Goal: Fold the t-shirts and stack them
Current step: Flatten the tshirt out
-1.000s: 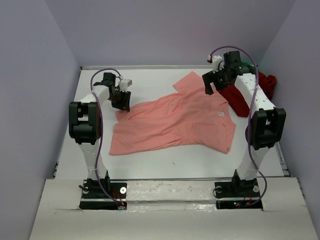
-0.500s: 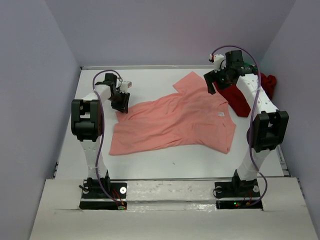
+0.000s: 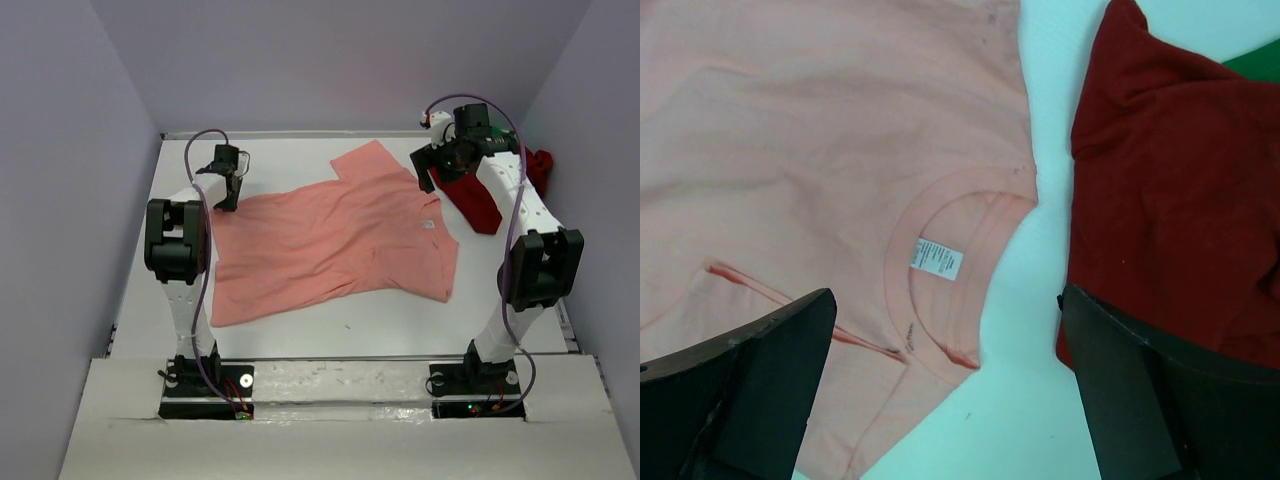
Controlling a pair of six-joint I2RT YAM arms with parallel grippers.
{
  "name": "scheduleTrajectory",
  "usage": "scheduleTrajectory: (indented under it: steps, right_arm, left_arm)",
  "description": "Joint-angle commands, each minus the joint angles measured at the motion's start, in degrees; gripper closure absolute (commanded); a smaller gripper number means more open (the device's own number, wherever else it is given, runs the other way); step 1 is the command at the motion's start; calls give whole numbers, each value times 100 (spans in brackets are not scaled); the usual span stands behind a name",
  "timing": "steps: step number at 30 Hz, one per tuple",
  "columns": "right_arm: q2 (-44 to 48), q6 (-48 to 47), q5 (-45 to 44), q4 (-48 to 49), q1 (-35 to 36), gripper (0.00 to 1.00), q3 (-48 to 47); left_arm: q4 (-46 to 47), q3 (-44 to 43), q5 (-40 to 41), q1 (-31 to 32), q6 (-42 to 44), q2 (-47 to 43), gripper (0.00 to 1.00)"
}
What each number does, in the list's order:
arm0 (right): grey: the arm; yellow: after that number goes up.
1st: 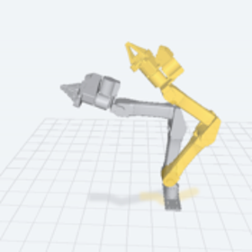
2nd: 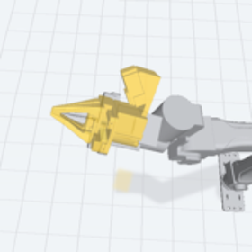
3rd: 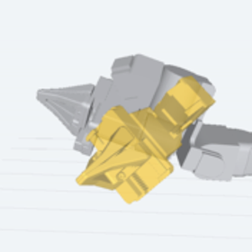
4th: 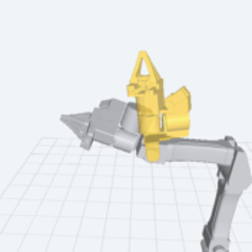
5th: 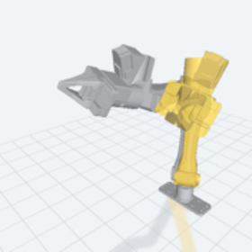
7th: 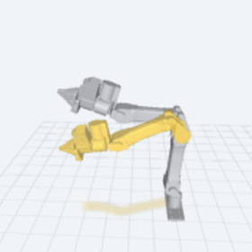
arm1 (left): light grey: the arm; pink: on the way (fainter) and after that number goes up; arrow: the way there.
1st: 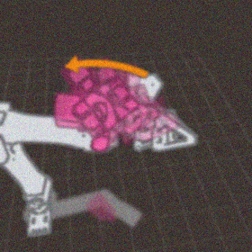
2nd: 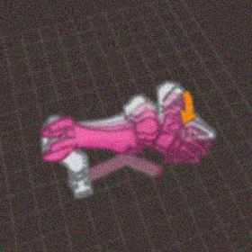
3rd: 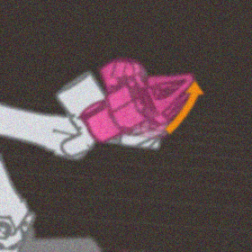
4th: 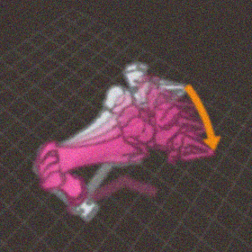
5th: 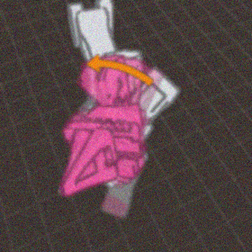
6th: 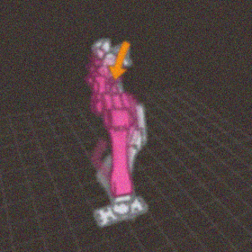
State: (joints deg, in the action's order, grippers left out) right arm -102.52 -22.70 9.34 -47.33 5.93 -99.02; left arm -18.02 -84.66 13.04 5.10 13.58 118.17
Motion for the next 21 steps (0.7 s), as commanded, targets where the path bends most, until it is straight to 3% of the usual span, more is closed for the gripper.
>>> scheduleTrajectory:
  steps: [1, 13, 17, 21]
  right_arm:
    - [355, -24, 24, -31, -48, 0, 111]
    - [312, 37, 489, -101, -48, 0, 419]
    - [460, -24, 481, -145, -48, 0, 576]
    - [654, -147, 323, -101, -48, 0, 849]
  left_arm:
    - [605, 134, 902, -27, 13, -575, 57]
    - [1758, -136, 1861, 483, 540, -480, 56]
    - [723, -979, 1554, 500, 155, -382, 58]
    - [-138, -1078, 482, 509, -110, -892, 59]
